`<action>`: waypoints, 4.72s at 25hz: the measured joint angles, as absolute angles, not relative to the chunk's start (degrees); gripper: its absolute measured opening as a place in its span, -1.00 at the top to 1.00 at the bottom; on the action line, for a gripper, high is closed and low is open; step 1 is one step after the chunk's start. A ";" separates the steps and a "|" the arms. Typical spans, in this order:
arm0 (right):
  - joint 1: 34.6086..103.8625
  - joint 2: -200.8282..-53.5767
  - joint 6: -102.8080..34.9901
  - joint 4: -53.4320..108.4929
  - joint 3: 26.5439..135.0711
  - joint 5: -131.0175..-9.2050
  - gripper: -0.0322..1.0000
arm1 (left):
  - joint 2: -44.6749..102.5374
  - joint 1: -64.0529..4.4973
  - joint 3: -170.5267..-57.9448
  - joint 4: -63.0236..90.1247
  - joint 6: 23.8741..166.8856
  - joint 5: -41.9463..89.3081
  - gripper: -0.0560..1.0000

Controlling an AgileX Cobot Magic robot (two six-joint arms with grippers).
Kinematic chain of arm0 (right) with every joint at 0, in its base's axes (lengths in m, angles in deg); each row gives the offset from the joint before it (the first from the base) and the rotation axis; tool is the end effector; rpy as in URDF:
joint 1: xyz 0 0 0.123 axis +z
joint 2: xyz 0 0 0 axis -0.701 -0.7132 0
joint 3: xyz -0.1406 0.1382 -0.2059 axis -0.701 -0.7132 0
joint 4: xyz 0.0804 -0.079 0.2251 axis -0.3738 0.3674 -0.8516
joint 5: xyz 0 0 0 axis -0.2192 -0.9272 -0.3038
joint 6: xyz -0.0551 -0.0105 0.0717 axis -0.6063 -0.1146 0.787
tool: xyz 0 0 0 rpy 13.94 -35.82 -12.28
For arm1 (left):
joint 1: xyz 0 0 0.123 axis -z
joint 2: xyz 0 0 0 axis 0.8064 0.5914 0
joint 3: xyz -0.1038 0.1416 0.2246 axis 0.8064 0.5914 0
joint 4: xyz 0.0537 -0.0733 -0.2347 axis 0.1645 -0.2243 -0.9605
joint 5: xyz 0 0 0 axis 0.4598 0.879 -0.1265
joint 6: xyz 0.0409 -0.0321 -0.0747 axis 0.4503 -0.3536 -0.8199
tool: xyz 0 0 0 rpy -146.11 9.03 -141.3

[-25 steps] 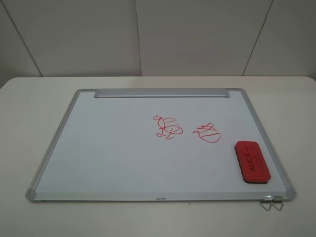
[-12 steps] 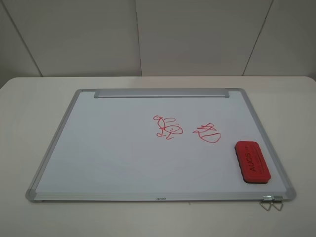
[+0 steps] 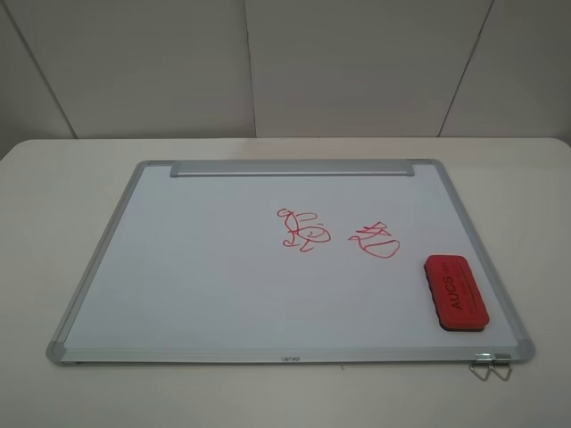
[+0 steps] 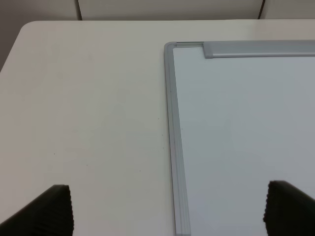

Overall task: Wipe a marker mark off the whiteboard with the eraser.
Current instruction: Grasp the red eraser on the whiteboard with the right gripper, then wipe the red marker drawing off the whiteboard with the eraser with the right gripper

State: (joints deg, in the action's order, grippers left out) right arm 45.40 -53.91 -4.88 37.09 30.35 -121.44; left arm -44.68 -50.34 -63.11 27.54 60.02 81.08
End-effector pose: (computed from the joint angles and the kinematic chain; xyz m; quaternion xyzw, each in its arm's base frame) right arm -0.0072 -0.0024 0.2828 0.0396 0.8455 0.0182 0.5322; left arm -0.0062 0.0011 0.2756 0.0155 0.8541 -0.0172 0.5196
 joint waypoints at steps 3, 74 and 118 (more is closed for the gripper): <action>45.40 -53.91 -4.88 37.09 30.35 -121.44 -0.52 | -44.68 -50.34 -63.11 27.54 60.02 81.08 -0.57; 61.99 -154.07 24.37 43.64 45.89 -100.68 -0.49 | -44.68 -50.34 -63.11 27.56 60.02 81.08 -0.57; 68.78 -158.09 10.36 40.65 71.33 -117.21 -0.02 | -44.68 -50.34 -63.11 27.56 60.02 81.08 -0.57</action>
State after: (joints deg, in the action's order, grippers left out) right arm 68.78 -158.09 10.36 40.65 71.33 -117.21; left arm -44.68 -50.34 -63.11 27.56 60.02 81.08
